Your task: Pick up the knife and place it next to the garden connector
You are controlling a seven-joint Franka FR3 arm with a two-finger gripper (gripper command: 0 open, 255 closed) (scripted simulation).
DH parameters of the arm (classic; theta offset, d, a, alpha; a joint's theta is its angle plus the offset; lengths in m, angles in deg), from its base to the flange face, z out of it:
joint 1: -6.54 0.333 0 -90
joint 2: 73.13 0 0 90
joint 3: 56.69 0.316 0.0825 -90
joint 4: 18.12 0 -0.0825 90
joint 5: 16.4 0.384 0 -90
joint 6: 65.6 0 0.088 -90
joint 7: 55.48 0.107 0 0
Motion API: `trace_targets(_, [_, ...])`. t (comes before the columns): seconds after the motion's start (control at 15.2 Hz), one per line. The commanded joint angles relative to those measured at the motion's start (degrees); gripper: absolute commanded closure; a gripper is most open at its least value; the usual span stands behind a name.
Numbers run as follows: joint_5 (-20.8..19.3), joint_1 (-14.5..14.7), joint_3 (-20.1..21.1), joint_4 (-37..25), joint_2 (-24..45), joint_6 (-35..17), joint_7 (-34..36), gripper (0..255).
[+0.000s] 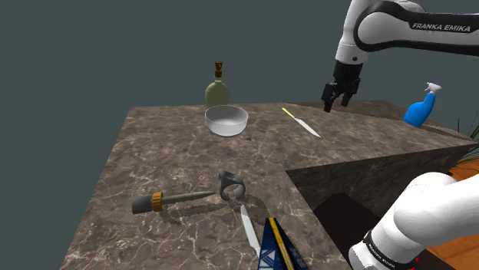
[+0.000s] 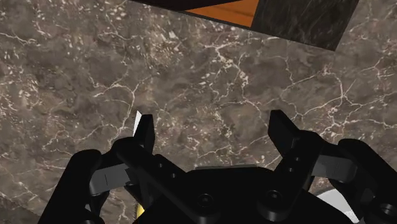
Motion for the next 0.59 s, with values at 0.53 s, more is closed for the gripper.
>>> trace_targets(0.53, [1.22,-1.69,-7.04,-10.13,20.89,-8.18,-5.71,0])
